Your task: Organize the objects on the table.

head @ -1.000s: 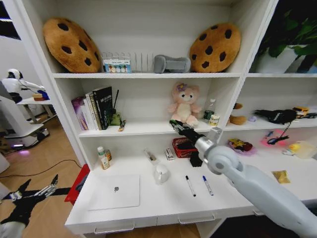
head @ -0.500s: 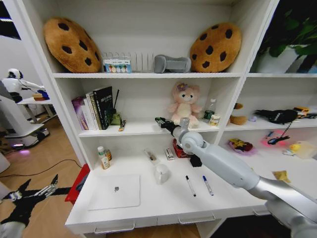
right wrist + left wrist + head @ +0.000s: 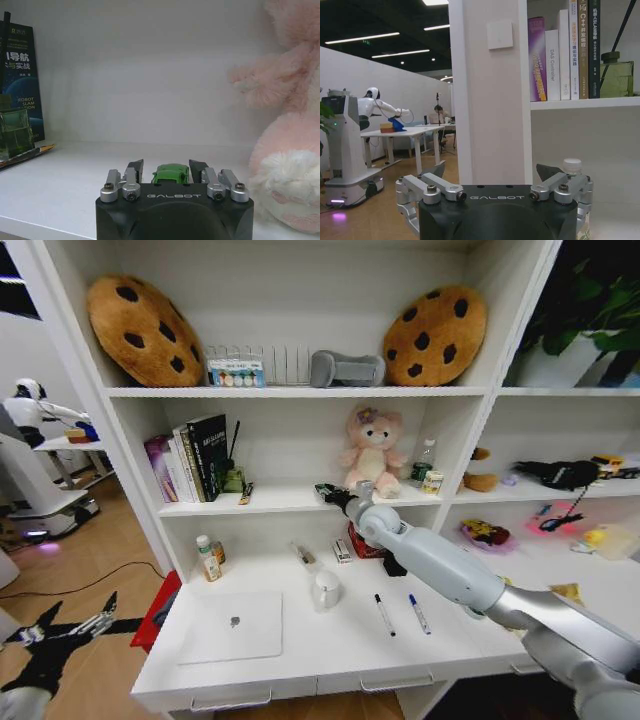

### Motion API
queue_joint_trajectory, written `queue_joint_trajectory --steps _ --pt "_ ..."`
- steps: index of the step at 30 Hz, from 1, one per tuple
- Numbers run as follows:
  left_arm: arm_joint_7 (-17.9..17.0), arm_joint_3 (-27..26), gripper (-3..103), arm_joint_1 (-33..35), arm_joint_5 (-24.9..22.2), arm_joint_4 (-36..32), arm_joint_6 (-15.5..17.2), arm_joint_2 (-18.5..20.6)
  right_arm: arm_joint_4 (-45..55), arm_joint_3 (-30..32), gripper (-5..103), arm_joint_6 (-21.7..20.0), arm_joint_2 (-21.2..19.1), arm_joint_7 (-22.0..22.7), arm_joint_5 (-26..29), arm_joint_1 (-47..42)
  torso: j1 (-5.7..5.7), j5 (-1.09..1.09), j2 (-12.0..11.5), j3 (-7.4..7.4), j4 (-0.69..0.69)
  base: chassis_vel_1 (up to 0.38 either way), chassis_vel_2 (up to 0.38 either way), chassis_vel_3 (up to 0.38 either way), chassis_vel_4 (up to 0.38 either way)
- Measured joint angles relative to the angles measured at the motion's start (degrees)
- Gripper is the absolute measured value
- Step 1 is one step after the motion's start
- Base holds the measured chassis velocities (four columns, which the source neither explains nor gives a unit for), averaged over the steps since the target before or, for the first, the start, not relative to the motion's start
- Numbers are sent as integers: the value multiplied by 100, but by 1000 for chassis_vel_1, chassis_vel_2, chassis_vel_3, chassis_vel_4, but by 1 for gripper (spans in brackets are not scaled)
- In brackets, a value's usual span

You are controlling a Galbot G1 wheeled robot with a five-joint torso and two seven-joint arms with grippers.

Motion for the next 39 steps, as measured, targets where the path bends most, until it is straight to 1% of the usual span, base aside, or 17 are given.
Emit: queue_joint_trajectory --steps 2,3,4,7,8,10,14,18,21,22,25,26,30,31,33,37,39 --pt "0 0 100 0 0 0 1 0 6 12 53 -1 3 2 -18 -12 0 0 0 0 0 0 0 0 0" --pt "0 0 100 0 0 0 0 0 28 48 64 -2 5 2 -63 -29 0 0 0 0 0 0 0 0 0" --pt "0 0 100 0 0 0 0 0 28 48 64 -2 5 2 -63 -29 0 0 0 0 0 0 0 0 0" --pt "0 0 100 0 0 0 0 0 219 160 80 1 -41 -1 -179 -51 0 0 0 0 0 0 0 0 0" --pt "0 0 100 0 0 0 0 0 219 160 80 1 -41 -1 -179 -51 0 0 0 0 0 0 0 0 0" --pt "0 0 100 0 0 0 0 0 475 252 91 3 -120 11 -203 -60 0 0 0 0 0 0 0 0 0" --pt "0 0 100 0 0 0 0 0 1147 461 99 -28 -328 109 -189 -154 0 0 0 0 0 0 0 0 0" --pt "0 0 100 0 0 0 0 0 1833 767 100 -104 -583 229 -230 -387 0 -1 0 -1 1 0 0 0 0" --pt "0 0 100 0 0 0 0 0 2502 1323 100 -121 -1021 215 -600 -990 0 0 1 0 2 0 0 0 0" --pt "0 0 100 0 0 0 0 0 2502 1323 100 -121 -1021 215 -600 -990 0 0 1 0 2 0 0 0 0" --pt "0 0 100 0 0 -1 0 0 3216 2222 100 -67 -1734 62 -1014 -2104 0 5 0 0 -3 0 0 0 0" --pt "0 0 100 0 0 -1 0 0 3216 2222 100 -67 -1734 62 -1014 -2104 0 5 0 0 -3 0 0 0 0" --pt "0 0 100 0 0 0 0 0 3872 3344 100 123 -2498 -54 -1172 -3394 -2 1 1 -1 -3 0 0 0 0" --pt "0 0 100 0 0 0 0 0 3872 3344 100 123 -2498 -54 -1172 -3394 -2 1 1 -1 -3 0 0 0 0" --pt "0 0 100 0 0 0 0 0 3985 3772 100 158 -2622 -26 -1170 -4053 -1 1 1 -2 -2 0 0 0 0" --pt "0 0 100 0 0 0 0 0 3934 4142 100 202 -2604 -27 -1222 -4593 -1 0 1 -1 1 0 0 0 0" --pt "-1 0 100 0 0 0 1 0 3878 4680 100 208 -2555 -40 -1225 -5155 -1 2 0 0 1 0 0 0 0"
